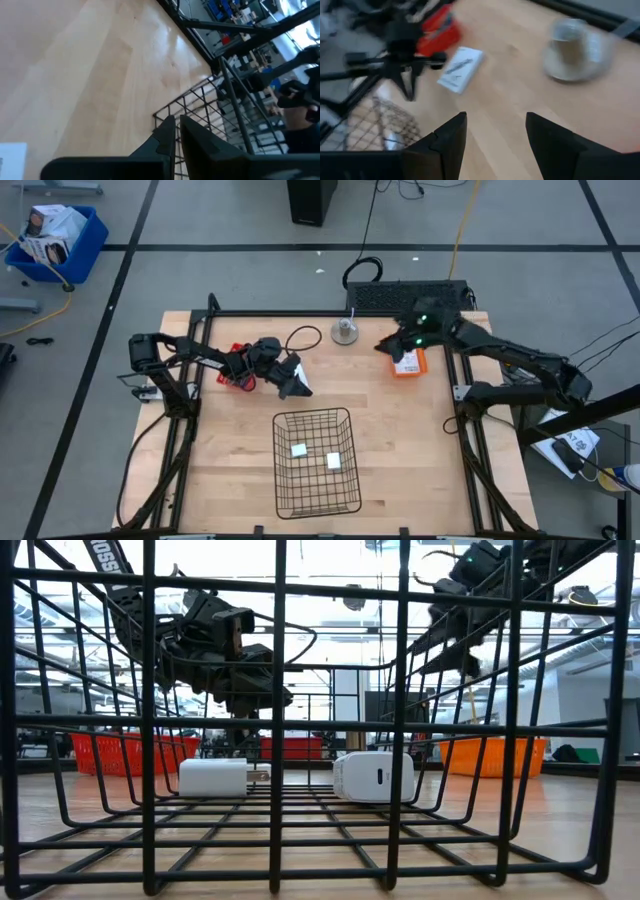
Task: Pick and place items into bin
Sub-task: Put the white card reader box into the orange basket
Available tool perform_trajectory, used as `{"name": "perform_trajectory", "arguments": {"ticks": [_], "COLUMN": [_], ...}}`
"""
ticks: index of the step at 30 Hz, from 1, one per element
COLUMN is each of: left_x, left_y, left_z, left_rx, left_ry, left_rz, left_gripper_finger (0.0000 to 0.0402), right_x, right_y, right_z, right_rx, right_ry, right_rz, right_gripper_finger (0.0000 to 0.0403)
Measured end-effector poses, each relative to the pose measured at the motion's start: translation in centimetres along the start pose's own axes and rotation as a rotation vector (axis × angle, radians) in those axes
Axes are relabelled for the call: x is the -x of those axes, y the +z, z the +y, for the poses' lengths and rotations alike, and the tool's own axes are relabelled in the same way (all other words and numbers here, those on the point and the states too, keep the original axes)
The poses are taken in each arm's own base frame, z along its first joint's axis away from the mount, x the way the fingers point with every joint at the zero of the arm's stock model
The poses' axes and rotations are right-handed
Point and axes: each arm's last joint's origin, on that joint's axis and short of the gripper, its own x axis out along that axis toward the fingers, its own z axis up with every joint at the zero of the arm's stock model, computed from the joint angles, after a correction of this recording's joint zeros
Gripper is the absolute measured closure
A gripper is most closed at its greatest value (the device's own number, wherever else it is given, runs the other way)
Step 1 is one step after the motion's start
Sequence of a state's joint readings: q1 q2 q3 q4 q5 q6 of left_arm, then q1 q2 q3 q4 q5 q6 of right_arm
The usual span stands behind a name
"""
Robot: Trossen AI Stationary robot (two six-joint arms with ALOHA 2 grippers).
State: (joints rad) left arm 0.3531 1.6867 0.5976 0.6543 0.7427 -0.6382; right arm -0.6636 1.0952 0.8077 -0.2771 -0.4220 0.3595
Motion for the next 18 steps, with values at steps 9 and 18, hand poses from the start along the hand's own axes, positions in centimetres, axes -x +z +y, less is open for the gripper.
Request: {"name": "perform_trajectory", "arguments": {"ticks": [9,18], "left_x": [0.7,4.5], "left_y": [0.3,1.3], "left_z": [-0.9,-4.8], "left_rx": [0.057,0.019], "left_ry": [-0.074,0.026], "left_rz": [0.043,-0.025], "left_gripper_finger": [0.0371,0.0380], "right_x": [-4.5,-6.0], "right_y": [-0.5,0.0], "right_z": [1.5,1.8], "right_rx": [0.150,0.201], "right_ry": [0.025,0.025], "right_rz": [-0.053,-0.133], "right_gripper_finger": [0.0204,0.0216]}}
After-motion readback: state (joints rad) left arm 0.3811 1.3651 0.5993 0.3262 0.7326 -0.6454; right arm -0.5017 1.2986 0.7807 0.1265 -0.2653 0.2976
